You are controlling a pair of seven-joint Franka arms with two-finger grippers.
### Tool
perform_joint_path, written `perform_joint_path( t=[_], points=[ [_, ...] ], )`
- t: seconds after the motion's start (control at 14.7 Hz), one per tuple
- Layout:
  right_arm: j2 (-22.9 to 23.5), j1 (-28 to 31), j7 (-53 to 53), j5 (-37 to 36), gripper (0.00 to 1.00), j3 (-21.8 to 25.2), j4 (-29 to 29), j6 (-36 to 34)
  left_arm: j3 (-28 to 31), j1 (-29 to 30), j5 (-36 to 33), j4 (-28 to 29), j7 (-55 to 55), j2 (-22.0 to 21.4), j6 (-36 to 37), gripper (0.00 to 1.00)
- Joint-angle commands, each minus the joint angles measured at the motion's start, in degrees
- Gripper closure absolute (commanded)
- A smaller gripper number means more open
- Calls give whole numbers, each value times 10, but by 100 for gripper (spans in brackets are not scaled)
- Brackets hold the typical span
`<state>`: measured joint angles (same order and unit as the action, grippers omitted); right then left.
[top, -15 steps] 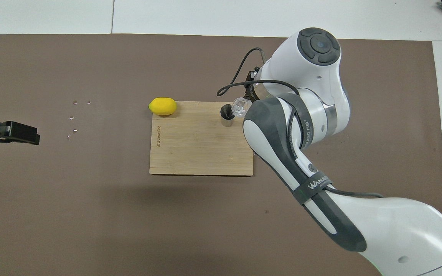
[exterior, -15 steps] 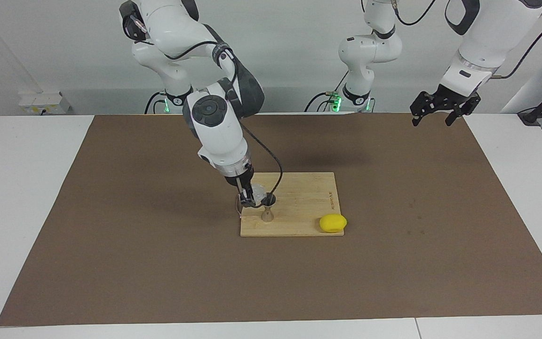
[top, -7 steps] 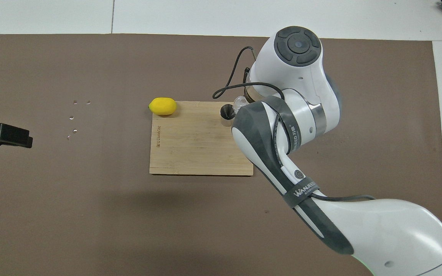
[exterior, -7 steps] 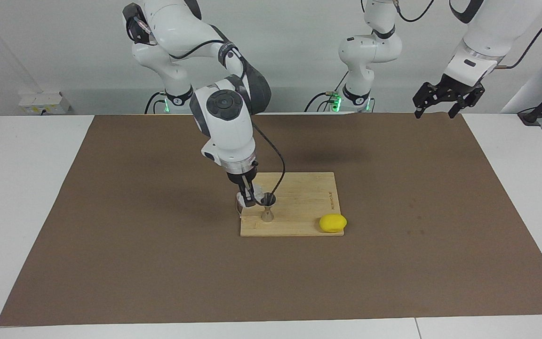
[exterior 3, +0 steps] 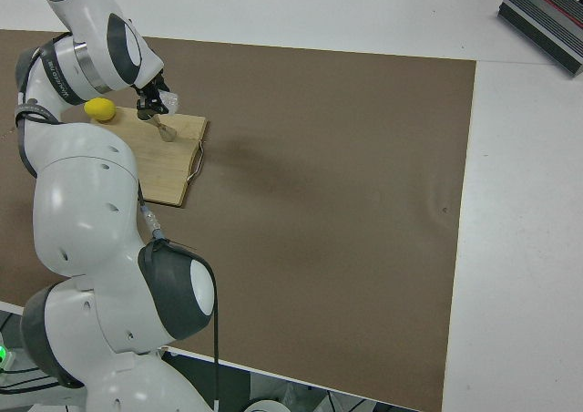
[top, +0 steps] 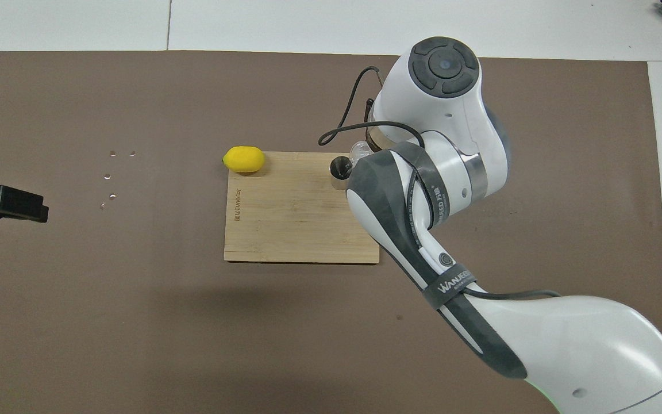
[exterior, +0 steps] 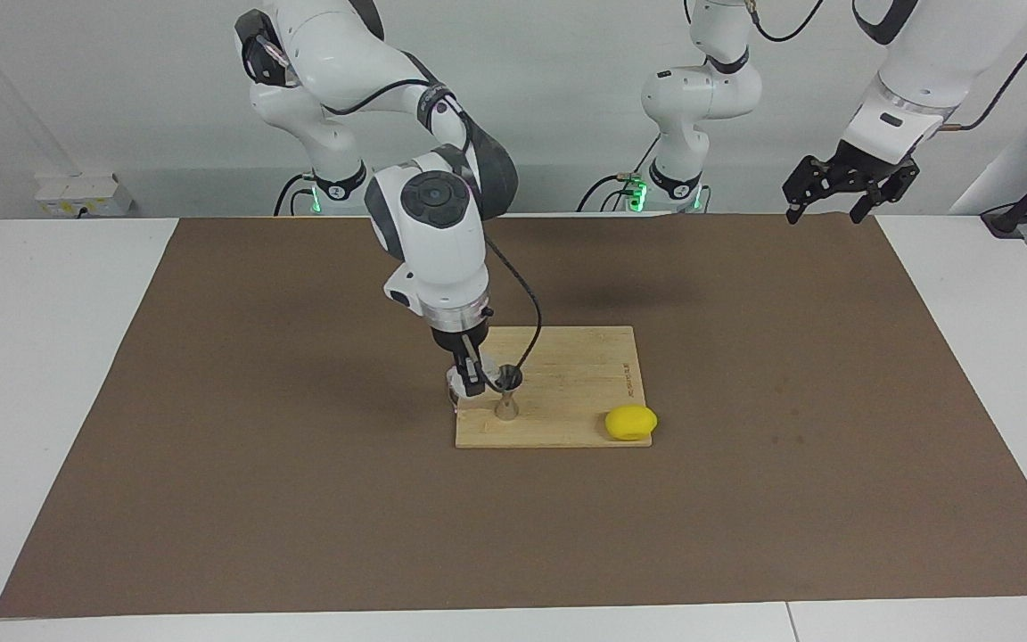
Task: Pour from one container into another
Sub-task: 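Tilt the glass cup over the metal cup with the right gripper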
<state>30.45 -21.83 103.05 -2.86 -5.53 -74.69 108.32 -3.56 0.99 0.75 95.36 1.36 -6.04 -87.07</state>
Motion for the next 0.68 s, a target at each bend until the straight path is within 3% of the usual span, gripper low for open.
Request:
perform_joint_path(
  t=[0.0,0.61],
  points=[
    [17,-7,8,-26,100,-4,26,-12,4,-5,-4,2,0,-5,9,0],
    [15,-30,-9,-69,100,-4,31,-29,5,-5,-4,2,0,-5,9,0]
  ],
)
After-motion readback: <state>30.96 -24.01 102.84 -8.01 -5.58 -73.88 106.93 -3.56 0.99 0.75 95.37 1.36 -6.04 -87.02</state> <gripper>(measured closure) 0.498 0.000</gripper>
